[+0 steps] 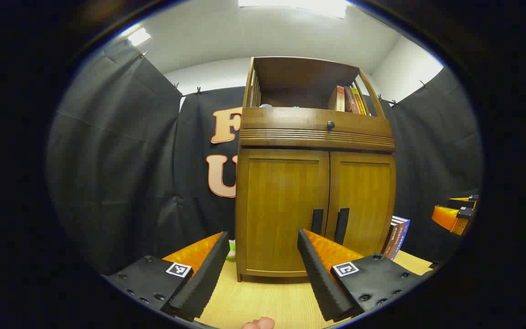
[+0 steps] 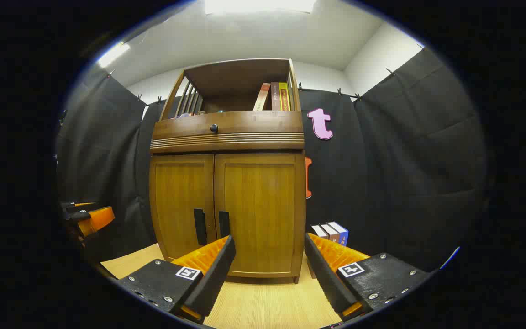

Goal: Open the right door of the double-door shoe cabinet with the right hand, and open the left door with the left hand.

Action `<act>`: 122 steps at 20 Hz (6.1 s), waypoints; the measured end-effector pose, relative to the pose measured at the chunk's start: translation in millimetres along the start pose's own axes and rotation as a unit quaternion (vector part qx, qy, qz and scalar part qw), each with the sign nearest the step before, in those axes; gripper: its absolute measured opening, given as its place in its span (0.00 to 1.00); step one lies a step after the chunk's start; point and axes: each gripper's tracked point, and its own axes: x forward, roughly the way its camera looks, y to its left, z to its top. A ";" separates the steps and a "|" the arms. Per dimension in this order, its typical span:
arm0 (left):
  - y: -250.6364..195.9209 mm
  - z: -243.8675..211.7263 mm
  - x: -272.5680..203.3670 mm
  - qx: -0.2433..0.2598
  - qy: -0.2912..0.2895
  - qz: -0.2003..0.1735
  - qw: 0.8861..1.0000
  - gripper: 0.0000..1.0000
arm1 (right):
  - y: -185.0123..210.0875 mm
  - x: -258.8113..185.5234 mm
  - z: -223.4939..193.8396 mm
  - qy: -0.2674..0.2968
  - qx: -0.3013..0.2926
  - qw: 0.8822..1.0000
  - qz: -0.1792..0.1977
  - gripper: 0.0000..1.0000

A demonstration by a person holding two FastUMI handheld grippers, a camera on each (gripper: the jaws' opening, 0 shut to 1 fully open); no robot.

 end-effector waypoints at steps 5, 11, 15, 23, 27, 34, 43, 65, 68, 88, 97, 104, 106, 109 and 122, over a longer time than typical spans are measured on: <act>0.8 1.5 -1.0 -0.001 -0.002 0.004 1.000 0.94 | 0.8 0.4 1.1 0.000 0.000 1.000 0.001 0.94; -0.8 2.0 -0.9 0.000 -0.006 0.003 1.000 0.95 | 1.1 1.3 -1.9 0.002 0.000 1.000 0.002 0.94; -2.6 -0.9 -3.8 0.004 -0.002 0.002 1.000 0.95 | 0.5 1.8 -5.3 0.003 0.002 1.000 0.003 0.93; -10.7 -1.3 -1.1 0.003 -0.003 -0.008 1.000 0.95 | 11.5 4.8 7.1 -0.005 0.009 1.000 0.020 0.94; -9.4 -0.9 -2.0 -0.002 -0.003 -0.008 1.000 0.94 | 27.4 13.1 18.2 -0.019 0.006 0.999 0.046 0.94; 1.3 -2.5 -12.0 0.001 0.001 0.008 1.000 0.94 | 66.4 90.7 20.2 -0.028 -0.023 0.995 0.089 0.93; 9.4 5.3 -23.5 0.008 -0.007 0.024 1.000 0.95 | 123.0 210.5 -31.1 0.030 0.018 0.994 0.100 0.94; 41.9 7.9 -10.5 0.003 -0.015 0.050 0.999 0.94 | 130.7 281.7 -94.2 0.057 -0.001 0.997 0.054 0.74; 35.4 10.9 -7.4 0.001 -0.019 0.041 0.999 0.95 | 142.7 281.3 -93.8 0.057 0.007 0.996 0.072 0.55; 16.7 4.8 -14.8 0.001 -0.011 0.031 0.999 0.94 | 140.1 249.1 -101.8 0.067 0.000 0.991 0.112 0.28; -2.1 4.1 -20.8 0.021 -0.005 0.025 0.999 0.95 | 118.9 192.3 -95.4 0.065 0.021 0.987 0.148 0.19; -40.1 2.0 -19.4 0.026 -0.003 -0.016 1.000 0.95 | 87.9 145.2 -91.0 0.075 0.025 0.983 0.163 0.19; -52.1 -0.1 -19.7 0.024 -0.003 -0.027 0.999 0.95 | 79.0 134.6 -89.6 0.077 0.024 0.983 0.168 0.27; -66.4 -2.5 -15.7 0.013 -0.001 -0.041 0.999 0.97 | 61.5 119.4 -89.0 0.081 0.024 0.982 0.167 0.27; -98.2 -10.6 -10.1 -0.014 0.006 -0.070 0.997 0.95 | -15.0 83.7 -92.7 0.088 0.022 0.991 0.096 0.23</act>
